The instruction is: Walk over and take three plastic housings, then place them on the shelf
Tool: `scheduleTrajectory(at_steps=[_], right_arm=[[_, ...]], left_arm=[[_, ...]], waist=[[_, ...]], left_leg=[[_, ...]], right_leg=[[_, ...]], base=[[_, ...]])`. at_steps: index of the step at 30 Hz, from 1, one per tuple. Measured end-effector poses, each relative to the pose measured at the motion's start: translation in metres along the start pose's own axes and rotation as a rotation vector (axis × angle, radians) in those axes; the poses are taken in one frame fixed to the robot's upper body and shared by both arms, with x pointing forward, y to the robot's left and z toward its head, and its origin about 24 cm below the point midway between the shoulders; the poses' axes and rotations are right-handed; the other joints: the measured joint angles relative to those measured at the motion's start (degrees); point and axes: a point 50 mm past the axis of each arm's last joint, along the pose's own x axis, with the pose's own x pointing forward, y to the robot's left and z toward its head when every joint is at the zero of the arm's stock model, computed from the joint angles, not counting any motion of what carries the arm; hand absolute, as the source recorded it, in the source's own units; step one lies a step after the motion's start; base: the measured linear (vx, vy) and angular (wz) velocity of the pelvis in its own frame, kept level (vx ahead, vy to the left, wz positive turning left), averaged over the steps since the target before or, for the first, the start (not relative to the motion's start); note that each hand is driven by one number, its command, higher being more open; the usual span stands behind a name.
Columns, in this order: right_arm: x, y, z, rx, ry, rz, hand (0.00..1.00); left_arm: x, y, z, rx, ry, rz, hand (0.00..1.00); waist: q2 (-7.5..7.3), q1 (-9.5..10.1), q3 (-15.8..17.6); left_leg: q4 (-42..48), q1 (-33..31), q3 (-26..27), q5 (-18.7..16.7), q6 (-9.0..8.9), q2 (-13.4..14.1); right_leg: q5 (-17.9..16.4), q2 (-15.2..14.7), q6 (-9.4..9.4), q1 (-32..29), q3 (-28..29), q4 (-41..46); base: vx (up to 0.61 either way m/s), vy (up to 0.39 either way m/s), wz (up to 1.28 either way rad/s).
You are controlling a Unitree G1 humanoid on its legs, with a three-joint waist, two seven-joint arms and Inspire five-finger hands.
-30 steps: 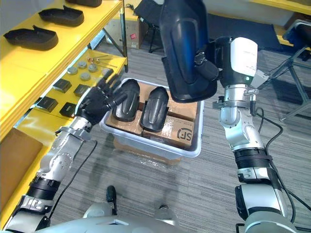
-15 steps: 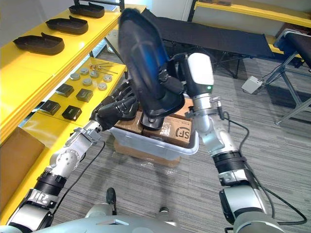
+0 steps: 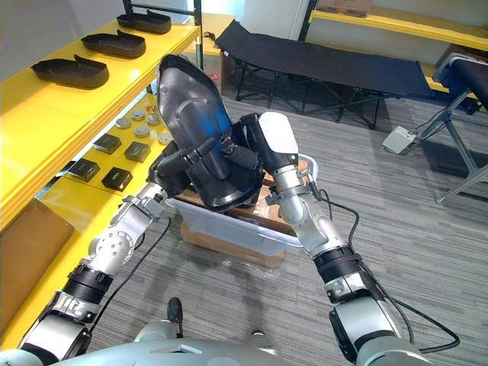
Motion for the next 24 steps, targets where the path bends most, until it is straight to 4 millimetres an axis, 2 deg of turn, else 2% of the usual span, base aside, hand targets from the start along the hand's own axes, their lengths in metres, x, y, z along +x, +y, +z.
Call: scheduleTrajectory(at_steps=[6,19,20,24], right_arm=[[-0.006,0.011,0.007,0.049,-0.022,0.001,0.00],[-0.011,0.018,0.008,0.112,0.025,-0.017,0.00],[-0.011,0.018,0.008,0.113,0.025,-0.018,1.00],[-0.013,0.018,0.011,0.139,0.023,-0.028,1.00]], left_arm=[[0.000,0.006,0.000,0.126,0.011,0.116,0.00],[0.000,0.005,0.000,0.226,0.002,0.120,0.00],[0.000,0.005,0.000,0.226,0.002,0.119,0.00],[-0.001,0.005,0.001,0.222,-0.006,0.113,0.00]], waist=[[-0.51,-0.04,-0.41],[-0.71,-0.05,-0.56],[-0.71,-0.06,-0.56],[-0.67,-0.02,-0.59]], left_leg=[[0.01,-0.02,-0.22,-0.01,-0.05,0.21],[0.02,0.07,-0.27,0.01,-0.05,0.23],[0.02,0.08,-0.27,0.01,-0.05,0.23],[0.03,0.16,-0.20,-0.18,-0.28,0.25]], right_leg=[[-0.06,0.24,-0.09,0.01,0.02,-0.08],[-0.06,0.27,-0.10,0.03,0.17,-0.11],[-0.06,0.27,-0.10,0.03,0.19,-0.11],[-0.06,0.27,-0.10,0.03,0.34,-0.14]], base=[[0.00,0.000,0.00],[0.00,0.000,0.00],[0.00,0.000,0.00],[0.00,0.000,0.00]])
